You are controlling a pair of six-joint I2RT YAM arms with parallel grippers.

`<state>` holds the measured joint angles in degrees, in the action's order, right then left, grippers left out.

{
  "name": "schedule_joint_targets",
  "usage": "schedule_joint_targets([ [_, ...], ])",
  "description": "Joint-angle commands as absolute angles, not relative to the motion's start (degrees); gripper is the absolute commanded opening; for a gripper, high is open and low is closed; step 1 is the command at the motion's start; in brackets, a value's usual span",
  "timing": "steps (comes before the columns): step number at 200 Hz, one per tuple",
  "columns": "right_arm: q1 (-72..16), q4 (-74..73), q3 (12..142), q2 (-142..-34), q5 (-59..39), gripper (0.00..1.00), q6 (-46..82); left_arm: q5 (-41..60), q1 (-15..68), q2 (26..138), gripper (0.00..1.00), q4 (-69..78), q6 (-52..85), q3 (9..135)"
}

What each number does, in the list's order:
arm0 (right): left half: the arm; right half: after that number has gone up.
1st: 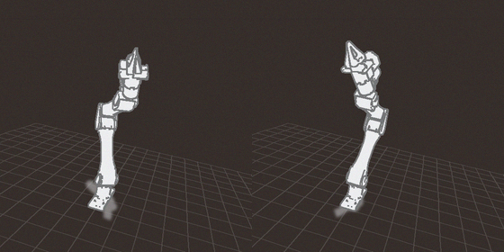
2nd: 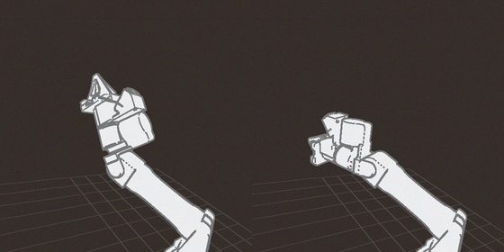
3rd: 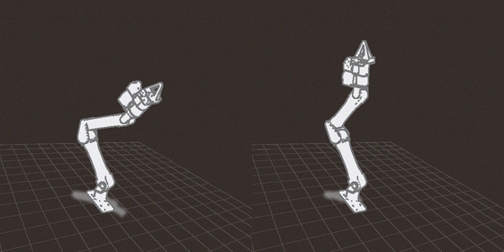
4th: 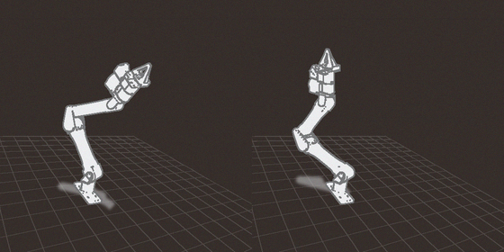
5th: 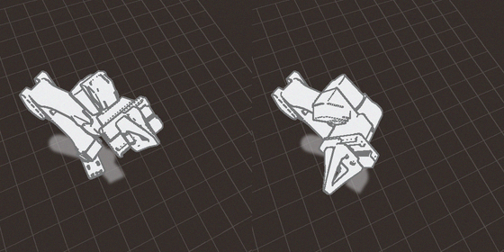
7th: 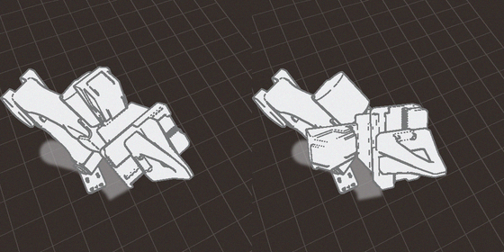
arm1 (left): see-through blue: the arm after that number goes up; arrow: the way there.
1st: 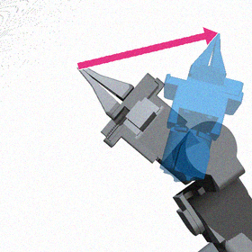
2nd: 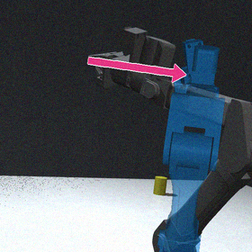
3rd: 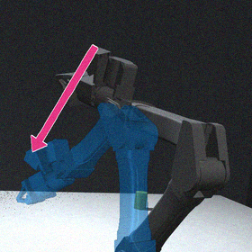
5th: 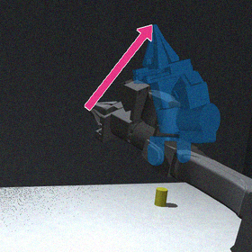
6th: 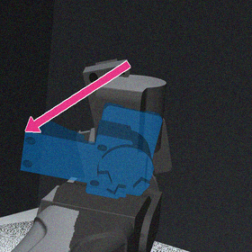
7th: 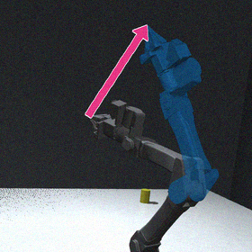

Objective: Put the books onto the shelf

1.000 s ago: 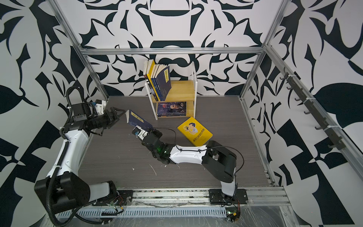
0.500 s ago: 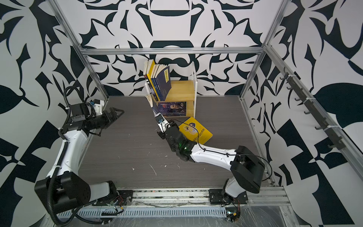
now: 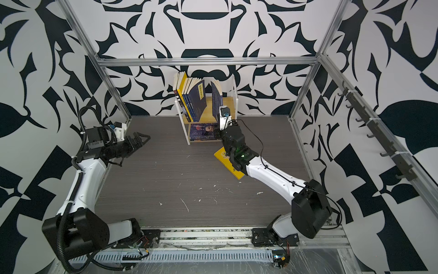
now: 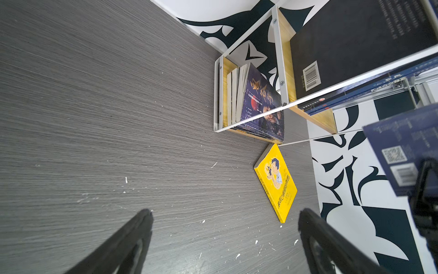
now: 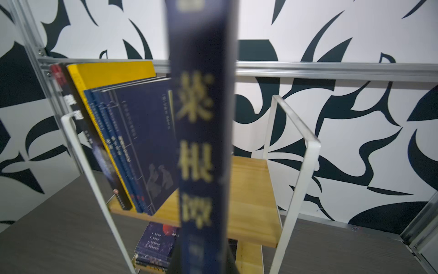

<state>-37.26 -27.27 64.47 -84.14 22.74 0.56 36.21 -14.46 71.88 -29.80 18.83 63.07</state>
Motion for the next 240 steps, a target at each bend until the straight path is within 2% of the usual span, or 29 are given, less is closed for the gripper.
schedule_joint_targets([
  [1,-34.64,-31.53,69.69,-87.63,19.32,0.0,3.0,36.43,-14.61,70.58,1.0,-29.97,18.5,62.05],
  [81,-32.61,-38.08,83.26,-106.52,9.6,0.0,3.15,36.34,-14.62,70.14,1.0,-29.6,18.46,61.69],
  [113,-32.65,-39.12,86.81,-111.66,9.08,0.0,3.29,36.25,-14.66,70.15,1.0,-29.58,18.28,61.66],
  [164,-32.73,-43.26,87.78,-115.83,7.91,0.0,0.46,36.35,-14.62,70.57,1.0,-29.61,18.18,61.7],
  [219,-34.44,-41.18,89.13,-118.36,6.48,0.0,-2.08,36.39,-14.6,70.75,1.0,-29.45,18.22,61.63],
  [240,-34.98,-39.73,90.04,-119.15,6.16,0.09,-2.41,36.55,-14.67,70.58,1.0,-29.51,18.27,61.61],
])
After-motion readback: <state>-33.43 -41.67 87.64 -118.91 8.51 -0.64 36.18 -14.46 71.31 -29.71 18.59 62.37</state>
